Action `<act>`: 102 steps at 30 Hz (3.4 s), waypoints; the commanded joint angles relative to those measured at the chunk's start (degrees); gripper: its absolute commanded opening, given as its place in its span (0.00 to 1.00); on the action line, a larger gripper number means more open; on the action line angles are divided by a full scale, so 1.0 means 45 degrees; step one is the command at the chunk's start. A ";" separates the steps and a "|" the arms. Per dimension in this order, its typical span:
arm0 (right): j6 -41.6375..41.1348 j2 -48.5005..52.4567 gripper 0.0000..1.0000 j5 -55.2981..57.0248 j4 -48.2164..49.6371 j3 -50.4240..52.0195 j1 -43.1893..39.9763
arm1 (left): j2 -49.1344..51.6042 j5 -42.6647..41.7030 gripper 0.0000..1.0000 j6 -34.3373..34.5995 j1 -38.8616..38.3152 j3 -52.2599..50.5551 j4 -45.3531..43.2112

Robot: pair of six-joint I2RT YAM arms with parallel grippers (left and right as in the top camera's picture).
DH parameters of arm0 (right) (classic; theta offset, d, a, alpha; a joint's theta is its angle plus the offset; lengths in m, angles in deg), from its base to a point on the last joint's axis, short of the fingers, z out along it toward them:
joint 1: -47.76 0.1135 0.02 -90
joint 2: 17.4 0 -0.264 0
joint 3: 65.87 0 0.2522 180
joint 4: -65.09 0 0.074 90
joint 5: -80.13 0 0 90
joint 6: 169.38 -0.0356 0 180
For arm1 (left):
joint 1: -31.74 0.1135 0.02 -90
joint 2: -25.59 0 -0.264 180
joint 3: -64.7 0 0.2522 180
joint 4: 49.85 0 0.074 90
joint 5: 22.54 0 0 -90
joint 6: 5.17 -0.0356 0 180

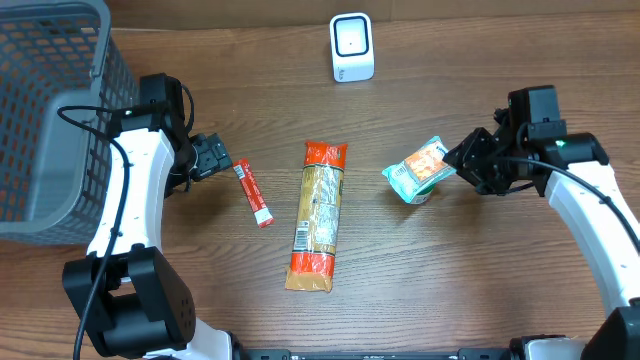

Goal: Scan the item barcode
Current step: 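Move the right gripper over the orange Kleenex tissue pack, then grasp the tissue pack with the right gripper and lift it, then carry the tissue pack up and back toward the white scanner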

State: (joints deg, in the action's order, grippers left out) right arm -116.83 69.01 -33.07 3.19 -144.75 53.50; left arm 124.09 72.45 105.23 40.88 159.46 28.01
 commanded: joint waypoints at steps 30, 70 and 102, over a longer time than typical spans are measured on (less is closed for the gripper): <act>-0.1093 -0.0073 0.04 0.1399 0.2069 0.1093 0.2186 | -0.0141 0.0073 1.00 -0.0102 0.0010 0.0131 -0.0010; -0.0816 -0.2322 0.04 -1.1293 0.4347 0.0709 0.1039 | -0.0141 0.0073 1.00 -0.0102 0.0010 0.0131 -0.0010; -0.9374 -0.2322 0.04 -1.2308 1.4863 0.0729 0.1044 | -0.0141 0.0073 1.00 -0.0102 0.0010 0.0131 -0.0010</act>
State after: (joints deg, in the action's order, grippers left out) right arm -155.62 58.94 -84.94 68.58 -140.40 58.29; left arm 124.09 72.45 105.23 40.88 159.46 28.01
